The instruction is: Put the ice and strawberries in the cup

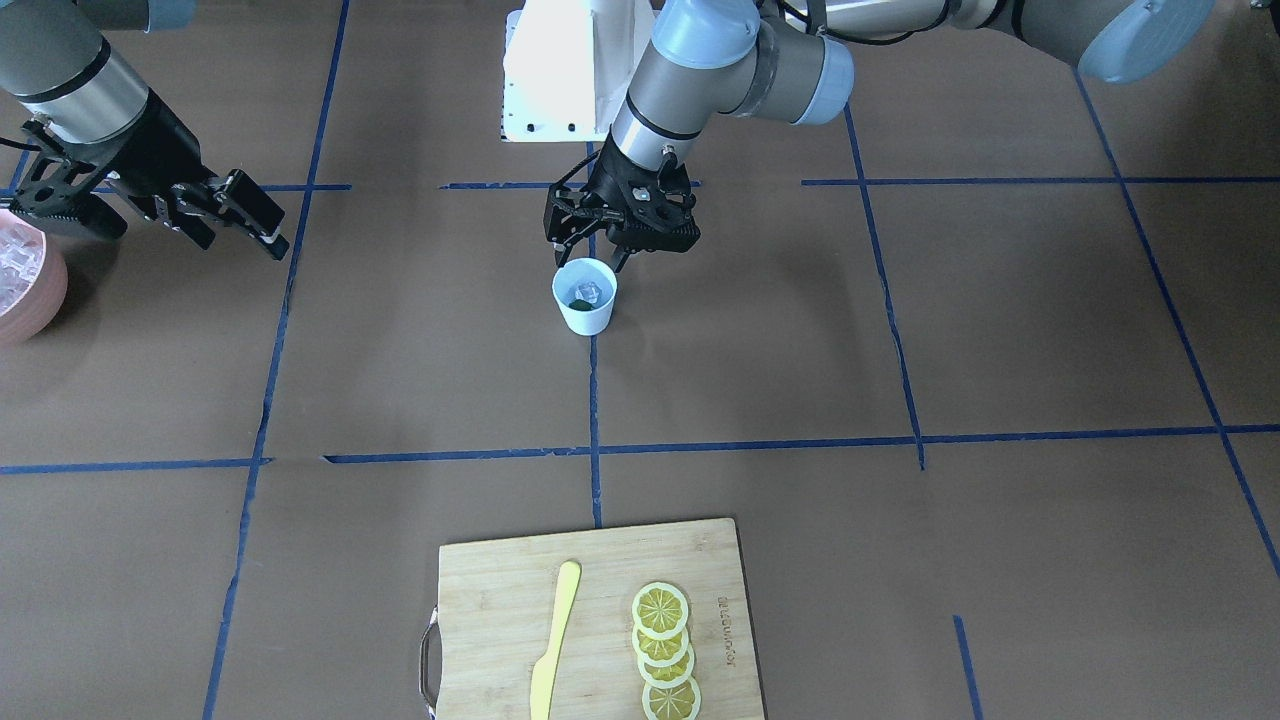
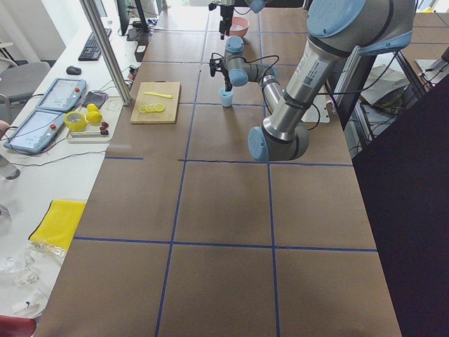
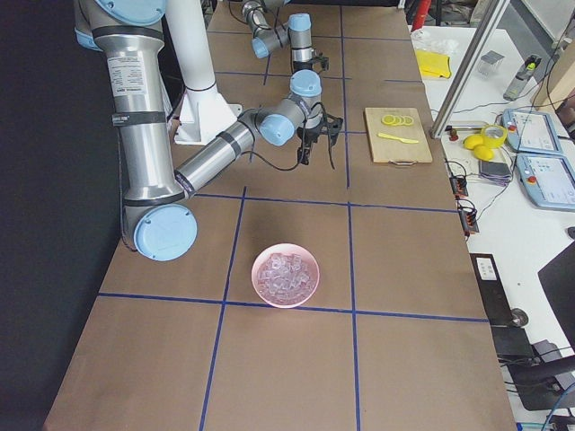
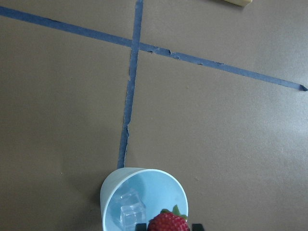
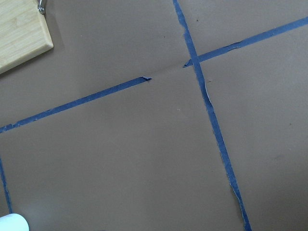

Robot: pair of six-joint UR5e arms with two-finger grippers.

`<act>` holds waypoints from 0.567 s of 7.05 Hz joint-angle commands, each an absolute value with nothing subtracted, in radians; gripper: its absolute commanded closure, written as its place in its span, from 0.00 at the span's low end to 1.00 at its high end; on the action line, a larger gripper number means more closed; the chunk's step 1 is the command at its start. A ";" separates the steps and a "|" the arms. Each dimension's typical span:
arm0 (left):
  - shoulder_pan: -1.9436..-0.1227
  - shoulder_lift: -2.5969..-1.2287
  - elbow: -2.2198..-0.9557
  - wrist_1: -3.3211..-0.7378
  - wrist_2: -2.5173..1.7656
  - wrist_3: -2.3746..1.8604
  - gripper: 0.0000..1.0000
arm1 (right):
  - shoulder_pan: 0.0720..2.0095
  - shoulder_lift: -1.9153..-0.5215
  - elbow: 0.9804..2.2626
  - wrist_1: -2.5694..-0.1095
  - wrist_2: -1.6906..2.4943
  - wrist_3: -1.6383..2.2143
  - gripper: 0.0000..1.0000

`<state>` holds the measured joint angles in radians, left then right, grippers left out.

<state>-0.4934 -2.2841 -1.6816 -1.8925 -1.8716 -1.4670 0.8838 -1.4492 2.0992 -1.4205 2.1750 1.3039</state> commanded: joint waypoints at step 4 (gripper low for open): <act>-0.717 -2.074 -2.024 -1.670 -2.062 -1.209 0.10 | 1.177 -1.561 2.083 -1.434 2.374 1.000 0.00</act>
<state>-0.6160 -2.1414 -1.9002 -1.7948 -1.9610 -1.3494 1.0544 -1.5085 2.0951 -1.4294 2.2985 1.1559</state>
